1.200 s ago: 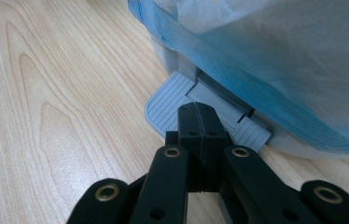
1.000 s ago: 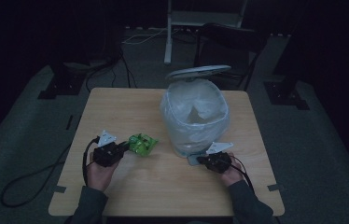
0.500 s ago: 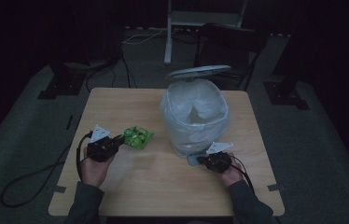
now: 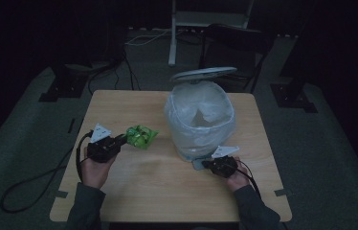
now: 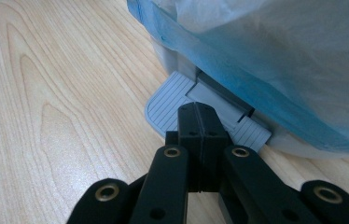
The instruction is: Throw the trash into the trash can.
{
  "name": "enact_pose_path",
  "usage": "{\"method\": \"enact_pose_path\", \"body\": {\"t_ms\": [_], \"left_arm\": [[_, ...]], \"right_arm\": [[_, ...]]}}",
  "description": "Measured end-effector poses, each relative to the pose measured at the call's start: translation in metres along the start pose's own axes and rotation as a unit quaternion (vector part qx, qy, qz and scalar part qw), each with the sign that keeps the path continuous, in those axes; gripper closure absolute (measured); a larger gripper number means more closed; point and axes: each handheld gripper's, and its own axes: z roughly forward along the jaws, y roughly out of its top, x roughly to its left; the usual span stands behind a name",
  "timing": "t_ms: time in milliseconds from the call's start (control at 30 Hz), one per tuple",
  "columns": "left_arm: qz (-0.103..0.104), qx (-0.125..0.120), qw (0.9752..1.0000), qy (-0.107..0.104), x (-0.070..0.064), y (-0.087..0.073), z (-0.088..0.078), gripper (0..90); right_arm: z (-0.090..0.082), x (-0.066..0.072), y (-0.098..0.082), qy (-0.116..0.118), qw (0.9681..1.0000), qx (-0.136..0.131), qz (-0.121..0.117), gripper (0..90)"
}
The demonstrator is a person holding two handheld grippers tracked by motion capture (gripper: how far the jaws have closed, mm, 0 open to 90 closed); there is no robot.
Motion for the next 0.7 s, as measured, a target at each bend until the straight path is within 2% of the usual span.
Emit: {"method": "enact_pose_path", "body": {"t_ms": [700], "left_arm": [[0.024, -0.025, 0.9994, 0.000, 0.000, 0.033, -0.015, 82.3]], "right_arm": [[0.000, 0.000, 0.000, 0.000, 1.0000, 0.000, 0.002, 90.0]]}}
